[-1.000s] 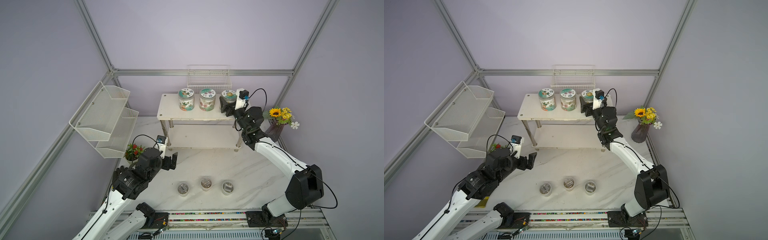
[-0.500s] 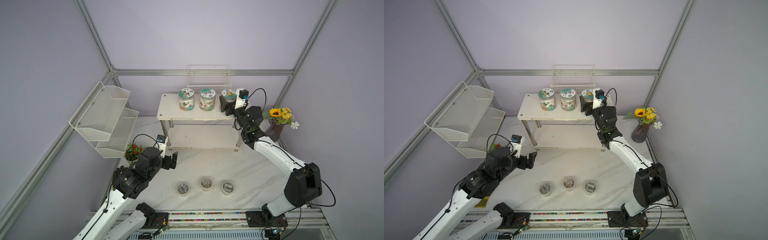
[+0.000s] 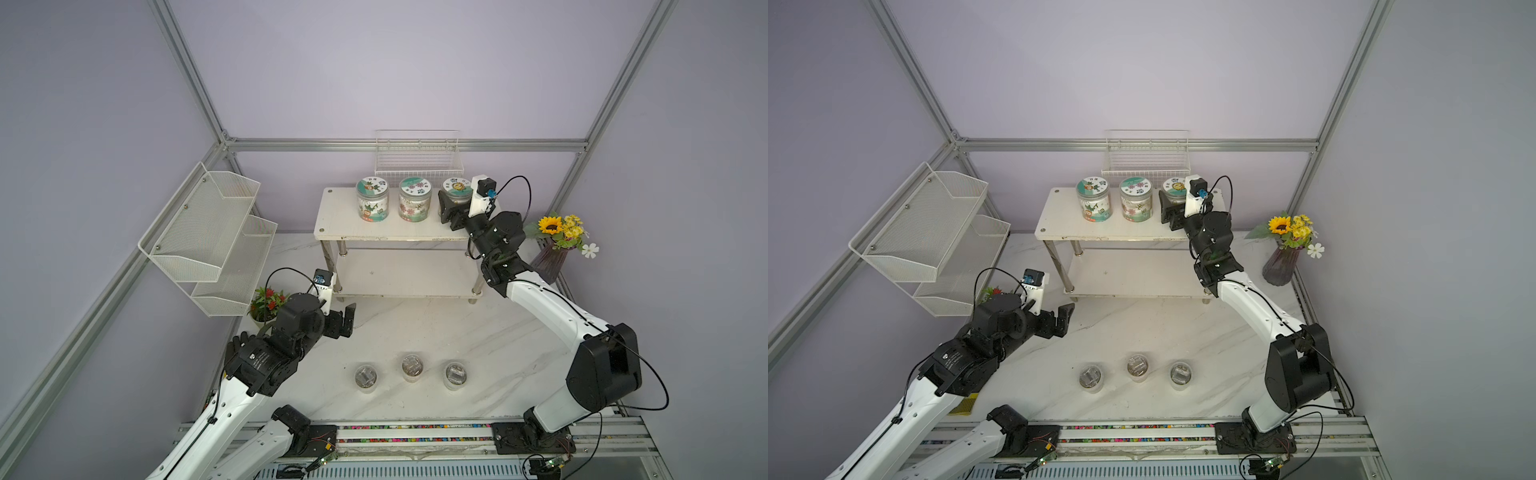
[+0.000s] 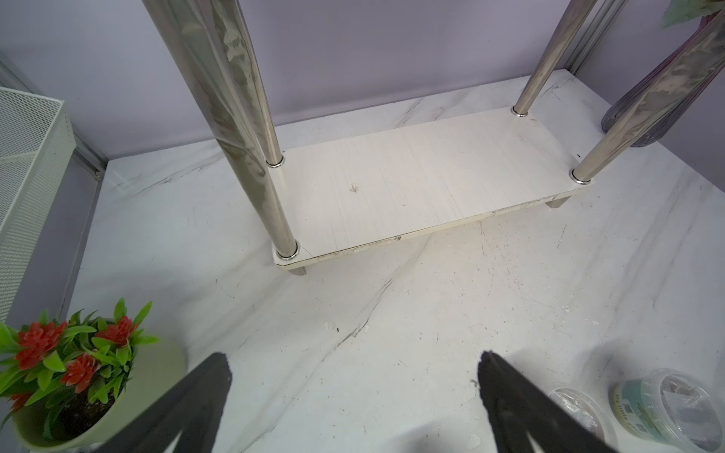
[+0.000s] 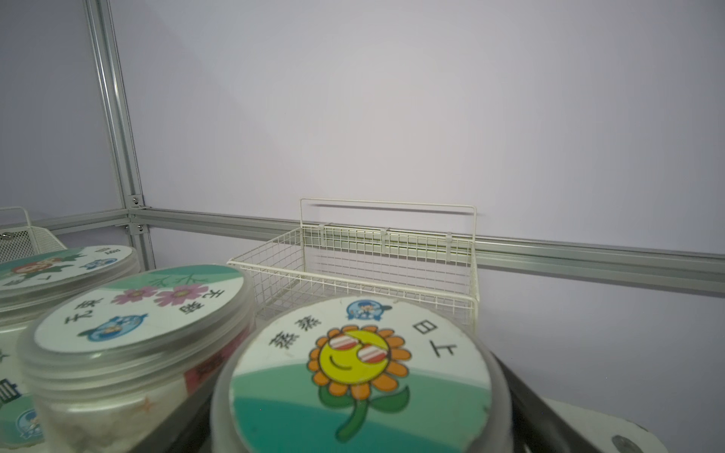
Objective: Place the seed container on the shelf
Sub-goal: Place the seed jar on the shelf.
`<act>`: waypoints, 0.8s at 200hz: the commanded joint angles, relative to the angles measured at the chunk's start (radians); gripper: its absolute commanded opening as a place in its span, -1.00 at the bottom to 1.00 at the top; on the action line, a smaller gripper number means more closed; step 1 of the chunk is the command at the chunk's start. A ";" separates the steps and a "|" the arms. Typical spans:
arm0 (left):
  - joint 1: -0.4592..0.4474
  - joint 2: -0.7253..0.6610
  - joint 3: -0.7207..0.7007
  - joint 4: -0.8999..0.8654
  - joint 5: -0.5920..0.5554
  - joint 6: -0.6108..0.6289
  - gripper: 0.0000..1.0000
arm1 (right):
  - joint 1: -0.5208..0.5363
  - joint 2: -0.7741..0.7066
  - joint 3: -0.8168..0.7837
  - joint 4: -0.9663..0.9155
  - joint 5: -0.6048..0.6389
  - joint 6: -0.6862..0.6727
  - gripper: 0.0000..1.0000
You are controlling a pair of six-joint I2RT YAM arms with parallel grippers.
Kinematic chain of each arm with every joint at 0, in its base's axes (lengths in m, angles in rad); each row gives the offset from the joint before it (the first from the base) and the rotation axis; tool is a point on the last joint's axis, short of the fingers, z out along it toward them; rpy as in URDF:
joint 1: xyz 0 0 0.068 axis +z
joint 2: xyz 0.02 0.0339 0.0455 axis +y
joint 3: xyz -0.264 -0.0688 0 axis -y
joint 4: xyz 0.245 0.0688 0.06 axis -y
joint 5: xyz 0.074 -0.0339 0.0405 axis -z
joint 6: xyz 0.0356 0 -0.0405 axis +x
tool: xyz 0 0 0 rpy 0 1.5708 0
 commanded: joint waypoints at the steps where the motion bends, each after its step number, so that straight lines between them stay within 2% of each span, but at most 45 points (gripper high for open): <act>1: 0.010 -0.007 0.000 0.049 0.013 0.014 0.99 | -0.007 0.007 0.029 0.013 -0.014 0.000 0.37; 104: 0.014 -0.007 0.003 0.043 0.023 0.011 0.99 | -0.006 -0.015 0.008 0.011 -0.012 -0.003 0.55; 160: 0.016 -0.006 0.003 0.042 0.025 0.012 0.99 | -0.007 -0.017 0.000 0.019 -0.013 -0.003 0.71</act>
